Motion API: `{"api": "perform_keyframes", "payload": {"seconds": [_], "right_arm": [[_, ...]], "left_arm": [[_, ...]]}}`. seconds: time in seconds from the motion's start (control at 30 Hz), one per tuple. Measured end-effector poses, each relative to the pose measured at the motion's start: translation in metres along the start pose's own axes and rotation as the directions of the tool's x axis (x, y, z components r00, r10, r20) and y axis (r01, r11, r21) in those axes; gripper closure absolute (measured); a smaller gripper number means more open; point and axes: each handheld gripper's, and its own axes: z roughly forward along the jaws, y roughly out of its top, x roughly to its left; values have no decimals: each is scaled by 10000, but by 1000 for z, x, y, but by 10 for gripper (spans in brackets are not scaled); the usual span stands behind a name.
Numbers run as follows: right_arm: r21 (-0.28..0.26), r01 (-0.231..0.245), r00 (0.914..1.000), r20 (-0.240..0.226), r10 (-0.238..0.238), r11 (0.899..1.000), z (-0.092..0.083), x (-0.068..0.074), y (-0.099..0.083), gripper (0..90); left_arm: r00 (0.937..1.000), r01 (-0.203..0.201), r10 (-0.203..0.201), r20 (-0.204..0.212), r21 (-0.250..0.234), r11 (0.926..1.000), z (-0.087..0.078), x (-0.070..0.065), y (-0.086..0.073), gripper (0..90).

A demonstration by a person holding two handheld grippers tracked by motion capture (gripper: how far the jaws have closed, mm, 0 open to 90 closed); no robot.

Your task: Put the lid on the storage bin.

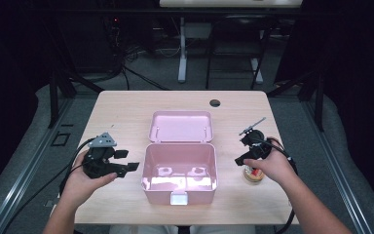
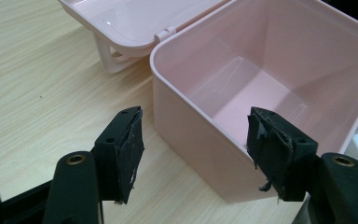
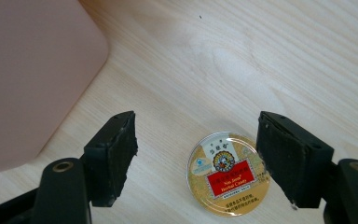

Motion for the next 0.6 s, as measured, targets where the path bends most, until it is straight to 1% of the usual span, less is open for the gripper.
{"api": "perform_keyframes", "payload": {"seconds": [0.03,0.17,0.2,0.23,0.3,0.33,0.37,0.4,0.43,0.5,0.6], "right_arm": [[59,-78,10000,-20,78,10000,1,0,0,284],[389,-122,9999,44,121,9992,6,-3,1,260],[361,-117,9999,47,116,9993,7,-4,1,252],[569,-114,9999,84,110,9983,9,-5,1,250],[711,-164,9998,97,157,9973,12,-6,0,235],[726,-132,9999,118,124,9973,13,-7,-1,232],[718,-226,9997,47,223,9972,15,-7,-2,228],[937,-124,9998,141,112,9955,16,-8,-2,218],[1081,-123,9998,162,107,9941,18,-9,-3,210],[1198,-93,9998,198,70,9928,21,-10,-5,201],[1353,-167,9996,257,133,9907,25,-13,-8,193]], "left_arm": [[10000,-4,4,3,14,10000,0,0,0,359],[10000,-22,22,-30,63,10000,2,0,-1,359],[10000,-29,30,-27,112,9999,2,0,-1,359],[10000,-56,56,-39,130,9999,2,0,-1,359],[10000,-64,64,-57,125,9999,2,1,-1,359],[10000,-60,60,-63,119,9999,2,1,-1,359],[10000,-39,40,-61,116,9999,2,1,-1,359],[10000,-17,18,-86,75,10000,2,1,-1,359],[10000,-9,10,-86,91,10000,2,1,-1,359],[10000,3,-2,-83,109,9999,3,1,-2,359],[10000,-5,6,-90,139,9999,3,2,-2,359]]}}
